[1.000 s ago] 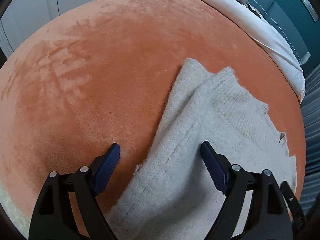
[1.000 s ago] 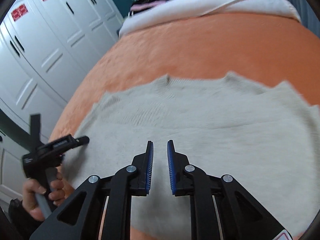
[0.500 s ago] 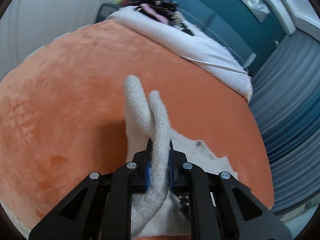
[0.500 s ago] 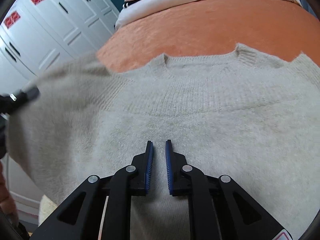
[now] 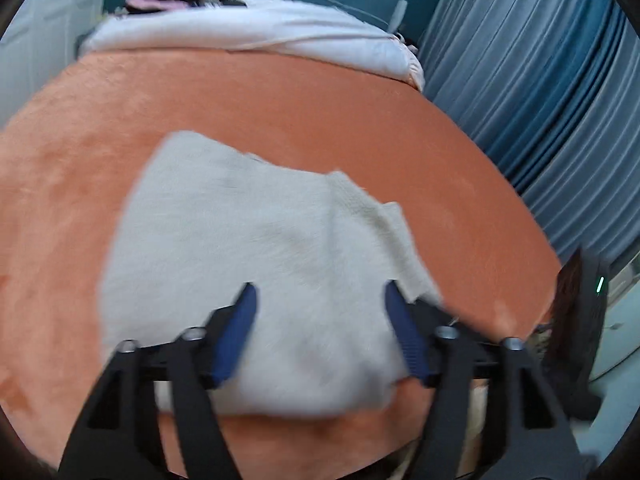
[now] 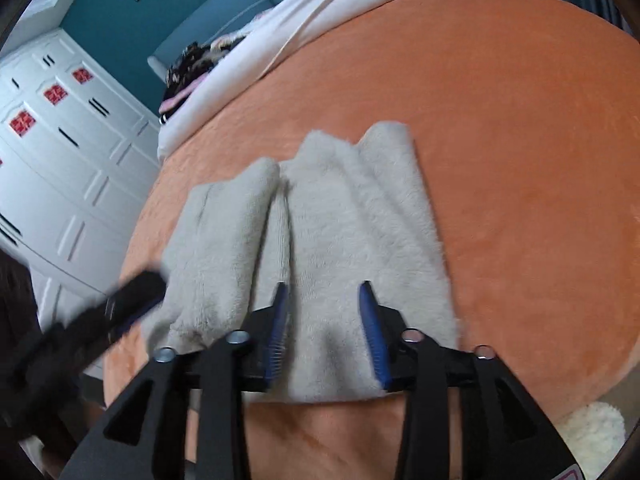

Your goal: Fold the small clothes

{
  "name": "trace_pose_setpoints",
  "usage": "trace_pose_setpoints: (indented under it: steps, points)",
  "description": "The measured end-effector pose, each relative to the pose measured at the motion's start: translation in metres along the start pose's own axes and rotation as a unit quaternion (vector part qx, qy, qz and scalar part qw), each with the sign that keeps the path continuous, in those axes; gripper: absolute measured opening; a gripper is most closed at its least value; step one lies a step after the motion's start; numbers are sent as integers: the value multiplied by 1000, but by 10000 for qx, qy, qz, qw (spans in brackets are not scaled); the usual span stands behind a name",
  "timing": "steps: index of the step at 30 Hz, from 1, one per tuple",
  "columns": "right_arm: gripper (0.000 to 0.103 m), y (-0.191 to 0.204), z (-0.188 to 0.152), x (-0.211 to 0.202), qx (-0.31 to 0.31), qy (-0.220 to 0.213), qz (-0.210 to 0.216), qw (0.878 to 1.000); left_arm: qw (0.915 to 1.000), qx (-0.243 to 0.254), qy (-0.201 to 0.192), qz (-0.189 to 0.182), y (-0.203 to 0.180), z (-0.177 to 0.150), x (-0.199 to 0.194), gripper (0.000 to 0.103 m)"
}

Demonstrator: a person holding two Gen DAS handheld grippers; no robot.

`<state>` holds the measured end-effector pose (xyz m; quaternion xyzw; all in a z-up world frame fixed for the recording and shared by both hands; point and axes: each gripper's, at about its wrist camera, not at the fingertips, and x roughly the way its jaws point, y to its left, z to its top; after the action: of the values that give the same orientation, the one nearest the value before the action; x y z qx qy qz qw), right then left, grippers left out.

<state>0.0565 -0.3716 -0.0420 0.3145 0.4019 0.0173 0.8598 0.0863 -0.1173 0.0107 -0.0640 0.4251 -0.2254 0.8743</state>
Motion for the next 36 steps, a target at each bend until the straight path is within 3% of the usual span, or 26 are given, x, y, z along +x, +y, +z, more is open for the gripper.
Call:
trace_pose_setpoints:
  steps: [2, 4, 6, 9, 10, 12, 13, 18, 21, 23, 25, 26, 27, 30, 31, 32, 33, 34, 36]
  points:
    - [68, 7, 4, 1, 29, -36, 325, 9995, 9987, 187, -153, 450, 23, -11, -21, 82]
    - [75, 18, 10, 14, 31, 106, 565, 9983, 9948, 317, -54, 965, 46, -21, -25, 85]
    - [78, 33, 12, 39, -70, 411, 548, 9976, 9911, 283, 215, 1282, 67, -28, -14, 85]
    - [78, 57, 3, 85, -228, 984, 451, 9939, 9891, 302, 376, 1394, 84, -43, -1, 85]
    - [75, 65, 0, 94, -316, 1065, 383, 9931, 9889, 400, 392, 1379, 85, -47, 7, 85]
    - [47, 88, 1, 99, -695, 1087, 189, 9915, 9883, 575, 364, 1368, 85, -57, 7, 85]
    - [19, 98, 5, 94, -870, 1057, 201, 9904, 9885, 626, 331, 1338, 83, -59, 7, 85]
    - [12, 121, 47, 4, -1040, -96, 1160, 9877, 9931, 717, 14, 932, 62, -55, -12, 87]
    - [12, 90, 53, -10, -1044, -301, 816, 9907, 9926, 852, -36, 859, 50, -55, -8, 87]
    - [12, 42, 51, 23, -680, 114, 186, 9974, 9914, 831, 224, 989, 48, -55, 11, 86]
    - [12, -4, 40, 64, -360, 645, -432, 9963, 9913, 721, 526, 971, 51, -54, 30, 71]
    - [13, -17, 33, 74, -221, 765, -423, 9959, 9907, 655, 715, 957, 52, -54, 39, 55]
    - [13, -23, 28, 71, -63, 708, -240, 9972, 9901, 565, 870, 946, 54, -53, 46, 43]
    - [24, -19, 25, 54, 242, 493, 260, 9982, 9911, 345, 1003, 804, 58, -50, 49, 23]
    - [36, -16, 24, 50, 264, 474, 405, 9977, 9907, 368, 1000, 841, 57, -49, 47, 21]
    - [56, -13, 22, 45, 256, 471, 566, 9970, 9908, 372, 1009, 826, 57, -48, 47, 19]
    - [64, -8, 21, 45, 225, 486, 669, 9963, 9907, 363, 1027, 813, 58, -48, 46, 17]
    - [69, -2, 19, 50, 136, 568, 639, 9963, 9909, 327, 1041, 793, 59, -47, 46, 16]
    - [64, 5, 14, 61, -147, 791, 235, 9965, 9909, 299, 1056, 783, 59, -46, 46, 15]
